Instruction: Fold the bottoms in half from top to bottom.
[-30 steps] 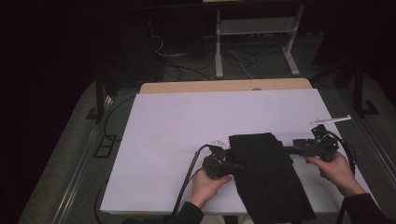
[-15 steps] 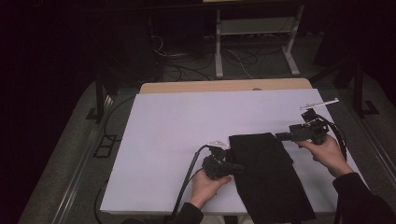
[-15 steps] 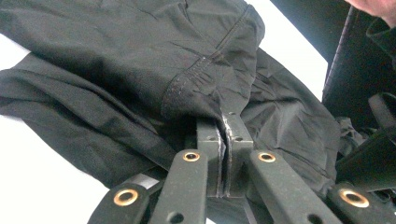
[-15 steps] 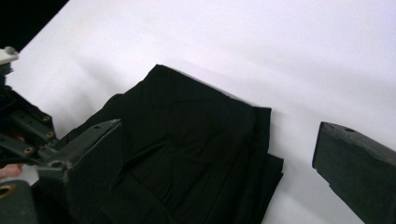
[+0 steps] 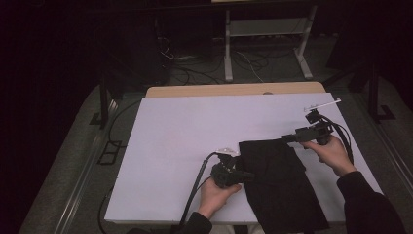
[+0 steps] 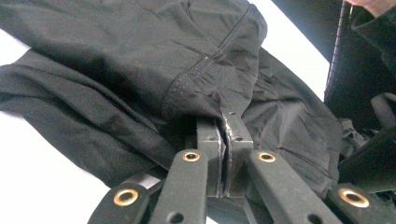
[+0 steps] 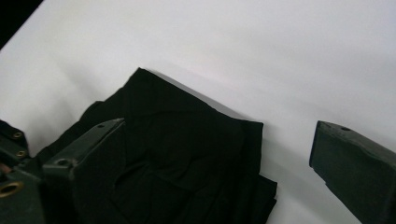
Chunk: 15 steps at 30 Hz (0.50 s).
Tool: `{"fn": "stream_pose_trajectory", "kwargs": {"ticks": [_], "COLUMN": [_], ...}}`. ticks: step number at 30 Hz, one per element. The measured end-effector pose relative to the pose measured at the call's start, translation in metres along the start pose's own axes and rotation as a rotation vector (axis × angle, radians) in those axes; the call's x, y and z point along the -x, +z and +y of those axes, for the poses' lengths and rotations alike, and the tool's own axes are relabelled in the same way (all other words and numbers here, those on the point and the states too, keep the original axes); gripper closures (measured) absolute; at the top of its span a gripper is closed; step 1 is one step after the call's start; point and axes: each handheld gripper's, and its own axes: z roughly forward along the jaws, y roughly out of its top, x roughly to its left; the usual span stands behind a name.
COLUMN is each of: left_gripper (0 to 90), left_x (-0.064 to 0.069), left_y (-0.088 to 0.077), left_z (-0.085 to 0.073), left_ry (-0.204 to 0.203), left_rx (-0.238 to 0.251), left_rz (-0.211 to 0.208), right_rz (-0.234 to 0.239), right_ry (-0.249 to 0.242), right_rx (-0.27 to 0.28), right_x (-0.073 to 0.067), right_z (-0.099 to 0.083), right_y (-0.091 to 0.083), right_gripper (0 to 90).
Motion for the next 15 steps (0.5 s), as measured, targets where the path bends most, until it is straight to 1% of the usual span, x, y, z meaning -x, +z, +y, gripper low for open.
{"fn": "stream_pose_trajectory", "kwargs": {"ticks": [3, 15], "left_gripper": [86.3, 86.3], "left_x": [0.000, -0.002], "left_y": [0.000, 0.002], "left_z": [0.000, -0.003], "left_ry": [0.000, -0.010], "left_rx": [-0.002, 0.000], "left_rz": [0.000, -0.001], "right_rz": [-0.007, 0.024], "right_ry": [0.010, 0.039], "right_rx": [-0.014, -0.051], "right_x": [0.002, 0.006], "right_z": [-0.001, -0.004], "right_y": [0.006, 0.026], "right_gripper": [4.7, 9.2]}}
